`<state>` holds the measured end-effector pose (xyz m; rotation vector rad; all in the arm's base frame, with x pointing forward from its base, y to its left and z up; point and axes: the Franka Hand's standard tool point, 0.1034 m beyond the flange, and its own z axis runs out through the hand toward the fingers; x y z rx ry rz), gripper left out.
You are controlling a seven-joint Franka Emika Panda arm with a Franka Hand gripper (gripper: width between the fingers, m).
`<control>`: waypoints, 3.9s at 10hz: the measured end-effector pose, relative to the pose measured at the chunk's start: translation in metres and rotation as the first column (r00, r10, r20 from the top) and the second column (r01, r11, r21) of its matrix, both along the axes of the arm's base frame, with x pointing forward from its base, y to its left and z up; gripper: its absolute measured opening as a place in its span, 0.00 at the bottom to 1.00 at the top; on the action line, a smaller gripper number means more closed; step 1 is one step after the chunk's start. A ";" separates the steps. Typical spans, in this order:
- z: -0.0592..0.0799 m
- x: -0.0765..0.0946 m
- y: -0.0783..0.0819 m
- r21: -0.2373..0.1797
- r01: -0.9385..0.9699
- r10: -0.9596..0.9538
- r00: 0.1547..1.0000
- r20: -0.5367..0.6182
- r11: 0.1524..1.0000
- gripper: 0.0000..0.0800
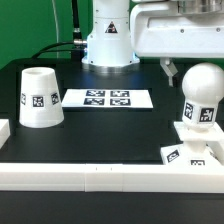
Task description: Assemble lamp
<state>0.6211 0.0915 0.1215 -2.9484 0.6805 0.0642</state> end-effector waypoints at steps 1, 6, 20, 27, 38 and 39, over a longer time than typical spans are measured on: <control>0.000 0.000 -0.001 -0.016 -0.086 0.086 0.996 0.008 0.996 0.87; 0.002 0.002 -0.002 -0.060 -0.537 0.540 0.841 0.043 0.841 0.87; -0.004 0.004 0.007 -0.152 -0.979 0.991 -0.137 0.005 -0.135 0.87; -0.004 0.004 0.006 -0.134 -0.846 0.855 -0.516 -0.042 -0.517 0.87; -0.005 -0.001 -0.005 -0.097 -0.992 0.996 0.086 -0.005 0.085 0.72; -0.005 -0.002 -0.004 -0.098 -0.986 0.990 0.139 -0.007 0.138 0.72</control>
Offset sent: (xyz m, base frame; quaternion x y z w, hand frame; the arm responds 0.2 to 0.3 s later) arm 0.0069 -0.0025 0.0050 -0.0526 0.0237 -0.2300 0.9715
